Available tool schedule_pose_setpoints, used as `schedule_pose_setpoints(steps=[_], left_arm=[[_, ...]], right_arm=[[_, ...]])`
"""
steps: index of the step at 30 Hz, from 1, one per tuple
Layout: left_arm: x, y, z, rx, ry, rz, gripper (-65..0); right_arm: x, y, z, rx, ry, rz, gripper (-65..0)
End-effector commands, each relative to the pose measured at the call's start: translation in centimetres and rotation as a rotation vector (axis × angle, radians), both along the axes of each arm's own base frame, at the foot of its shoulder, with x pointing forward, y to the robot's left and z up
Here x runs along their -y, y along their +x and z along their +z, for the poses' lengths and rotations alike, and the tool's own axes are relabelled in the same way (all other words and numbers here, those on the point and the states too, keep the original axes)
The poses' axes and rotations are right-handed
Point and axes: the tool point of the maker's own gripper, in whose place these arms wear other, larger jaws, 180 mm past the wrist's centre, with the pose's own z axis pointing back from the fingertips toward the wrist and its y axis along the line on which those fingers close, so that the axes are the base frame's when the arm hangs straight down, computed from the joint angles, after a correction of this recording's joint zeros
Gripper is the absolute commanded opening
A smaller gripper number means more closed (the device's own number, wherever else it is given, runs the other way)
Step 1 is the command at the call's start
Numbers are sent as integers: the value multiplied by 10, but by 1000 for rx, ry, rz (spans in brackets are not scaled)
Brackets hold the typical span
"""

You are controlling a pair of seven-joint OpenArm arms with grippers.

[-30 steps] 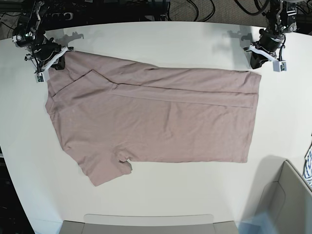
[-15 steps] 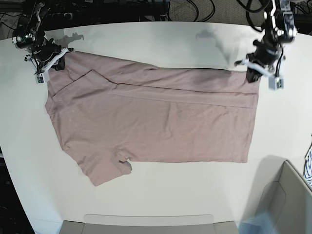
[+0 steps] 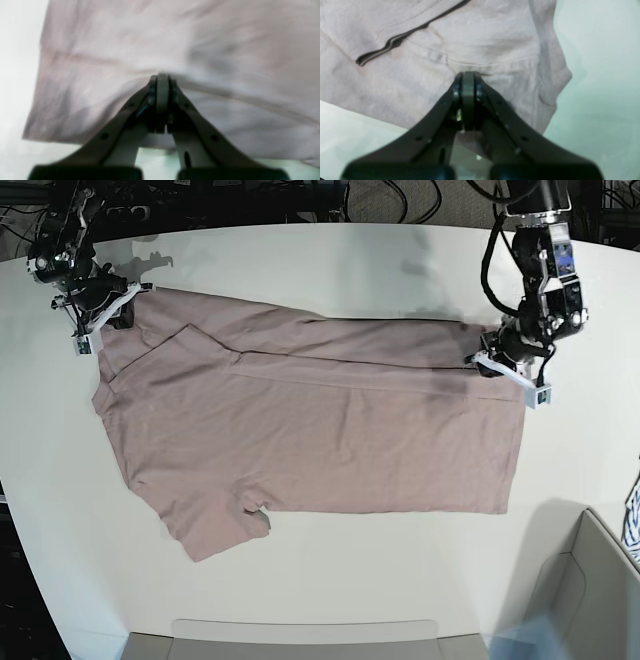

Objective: Fold the T-shirt properly
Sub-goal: 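Regrasp the folded edge with both grippers, then pull the shirt toward the robot with both grippers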

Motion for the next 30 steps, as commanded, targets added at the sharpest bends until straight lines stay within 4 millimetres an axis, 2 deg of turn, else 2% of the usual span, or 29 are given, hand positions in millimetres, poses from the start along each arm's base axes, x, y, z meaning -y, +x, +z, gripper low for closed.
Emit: schedule_pose_setpoints(steps=[1,4,6,7,9,10,17,24,30], left_arm=[[-2,0,-2,-14,35,-30,-650],[5,-17,-21,-101,115,-133,-650],[5,-53,-44,-202,151,-188,-650],[4,-65,-50,-224,158,-195,-650],[-4,-86,-59,-255,174,-201,-650],[-7,-102,-66,-283,183,-213,-650],[-3,-196,-98,-399,118,-403,-650],[-18,-267,-112,-477,184,-450,-650],[-22,-302,-113,-494,177,-434,-650]], right_arm=[[8,-25,-16,-132,-48,4,-650],[8,-23,-14,-125,-50,5,-650],[8,-19,-12,-116,-54,10,-650],[6,-17,-12,-116,-54,21,-650],[3,-18,-14,-125,-57,45,-650],[1,-18,-14,-130,-61,60,-650],[-20,-20,-21,-150,-43,126,-650],[-27,-18,-17,-137,-45,153,-650],[-54,-38,-11,-139,-38,318,-650]])
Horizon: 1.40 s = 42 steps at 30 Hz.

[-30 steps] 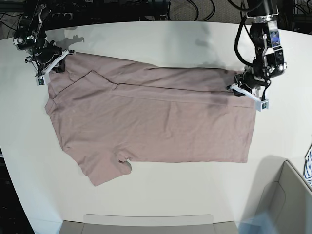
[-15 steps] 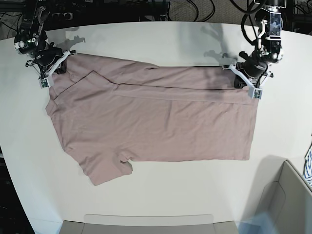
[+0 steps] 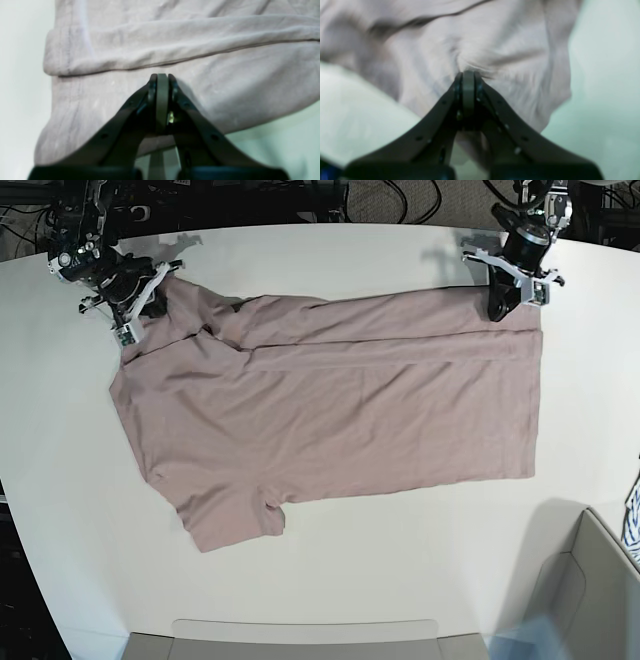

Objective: Fold the T-shirt properly
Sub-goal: 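Pull the shirt toward the robot with both grippers, then reach both grippers down to the hem corners of the shirt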

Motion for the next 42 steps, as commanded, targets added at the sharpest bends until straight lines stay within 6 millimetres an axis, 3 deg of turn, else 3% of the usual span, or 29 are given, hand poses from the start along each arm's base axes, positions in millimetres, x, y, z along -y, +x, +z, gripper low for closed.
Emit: schedule_pose_setpoints(steps=[1,7,10,17,23,27,30,31,35,38,42], left_arm=[[-15,-178,-74,-882,136,-95,-650],[-15,-209,-69,-892,130,-94,-650],[-24,-213,-65,-887,138,-68,-650],[-41,-205,-59,-864,157,-11,-650],[-48,-179,-48,-791,173,4,-650],[-45,-189,-39,-798,177,-11,-650],[-55,-181,-27,-758,197,20,-650],[-55,-177,-22,-731,193,43,-650],[-64,-128,15,-555,224,124,-650],[-73,-93,49,-424,268,155,-650],[-70,-47,91,-263,312,138,-650]], right_arm=[[4,-25,-12,-101,-45,49,-650],[16,-36,-18,-133,-54,22,-650],[29,-40,-18,-138,-68,-18,-650],[63,-44,-8,-124,-112,-101,-650],[72,-56,-12,-158,-175,-86,-650],[84,-59,-15,-183,-264,-71,-650],[86,-53,-12,-170,-280,-71,-650],[86,-49,-11,-161,-279,-72,-650],[76,-28,-1,-94,-262,-80,-650],[65,-11,18,-8,-247,-108,-650],[55,10,50,121,-229,-173,-650]])
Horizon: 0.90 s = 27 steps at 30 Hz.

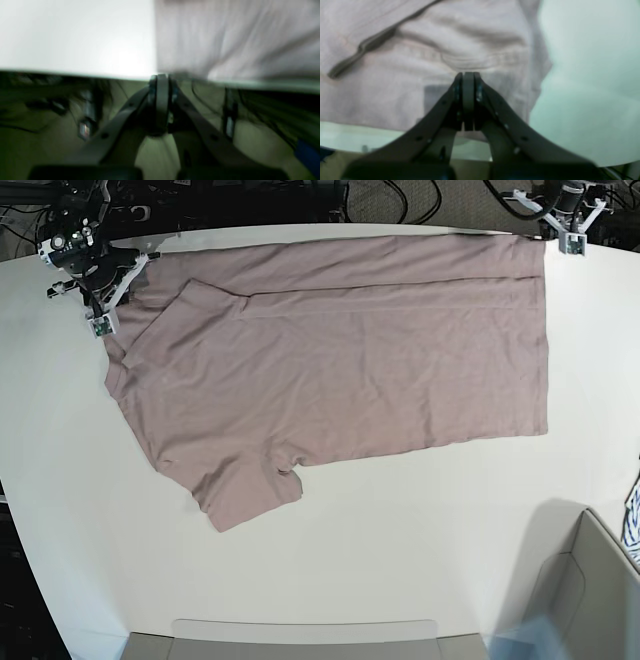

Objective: Fold the T-shirt properly
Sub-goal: 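Reach both grippers down to the hem corners of the shirt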

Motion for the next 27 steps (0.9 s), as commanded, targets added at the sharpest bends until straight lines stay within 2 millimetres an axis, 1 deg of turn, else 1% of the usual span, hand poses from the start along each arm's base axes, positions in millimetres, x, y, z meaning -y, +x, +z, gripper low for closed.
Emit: schedule_pose_setpoints(steps=[1,4,6,9,10,11,14,16,19,20,23,25,27], left_arm=[[1,22,18,79,20,-31,-650],[3,37,28,72,33,-35,-650],[-5,50,37,72,54,-8,-650],[-10,72,42,79,55,23,-650],[-10,81,44,88,51,29,-650],[-9,87,45,90,47,34,-650],[5,119,49,106,13,12,-650],[11,135,53,109,6,-12,-650],[28,156,57,117,-11,-61,-650],[31,161,59,119,-11,-75,-650],[37,174,64,121,1,-120,-650],[46,181,66,120,9,-169,-650],[52,186,65,115,13,-202,-650]], right_arm=[[7,12,19,74,-20,-16,-650],[11,20,34,131,-28,-51,-650],[13,24,42,160,-30,-64,-650],[7,33,51,199,-27,-57,-650],[4,40,56,217,-26,-48,-650],[-1,46,59,232,-21,-32,-650],[-25,72,67,274,4,42,-650],[-40,90,78,318,19,83,-650],[-61,119,91,365,16,131,-650],[-68,130,92,371,17,129,-650],[-69,156,84,348,-13,71,-650],[-67,173,75,315,-33,47,-650],[-65,188,61,265,-37,47,-650]])
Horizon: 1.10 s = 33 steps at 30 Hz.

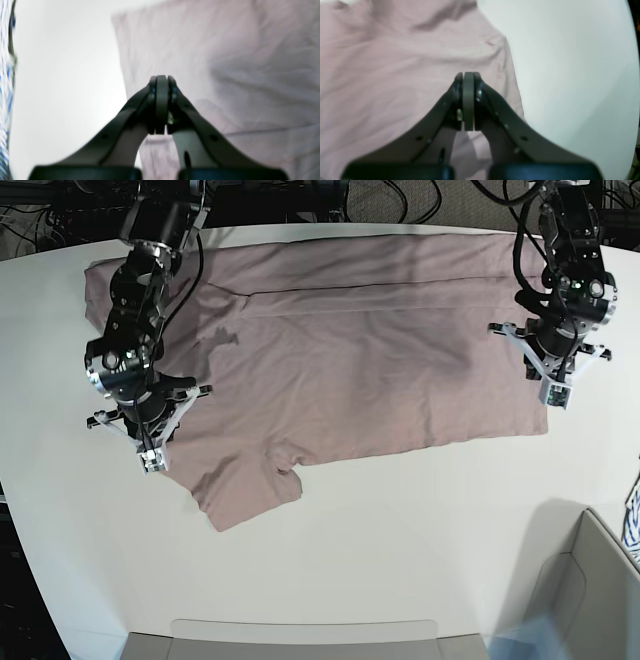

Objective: Fold the T-shirt properly
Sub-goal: 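Reach both grippers down to the hem corners of the shirt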

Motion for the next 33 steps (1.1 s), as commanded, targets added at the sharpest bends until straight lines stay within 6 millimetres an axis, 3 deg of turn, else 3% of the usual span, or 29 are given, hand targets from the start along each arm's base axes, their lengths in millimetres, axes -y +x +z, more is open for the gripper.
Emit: schedule_pose_setpoints(steps=[1,5,8,10,12,17,19,22,28,31,33], left_arm=[[1,6,6,22,6,-12,-650],[-3,10,0,11,-5,5,-650],[-5,11,-3,4,-13,20,-650],[4,9,-9,-1,-49,32,-650],[9,8,-12,0,-70,38,-650],[16,7,-15,-2,-96,46,-650],[16,8,-15,0,-97,47,-650],[21,8,-17,0,-114,51,-650],[24,7,-18,0,-124,53,-650],[24,7,-18,0,-124,53,-650],[24,7,-18,0,-124,53,-650]], right_arm=[[4,19,11,36,2,-1,-650],[14,38,-22,-81,27,-12,-650],[20,34,-47,-166,36,-18,-650],[24,27,-57,-200,30,-20,-650],[26,4,-75,-262,19,-23,-650],[36,-49,-88,-373,-43,-49,-650],[35,-60,-85,-361,-53,-46,-650],[36,-56,-70,-308,-66,-46,-650],[47,4,6,-91,-110,-62,-647],[54,30,36,-18,-122,-68,-564],[54,45,46,-4,-119,-62,-483]])
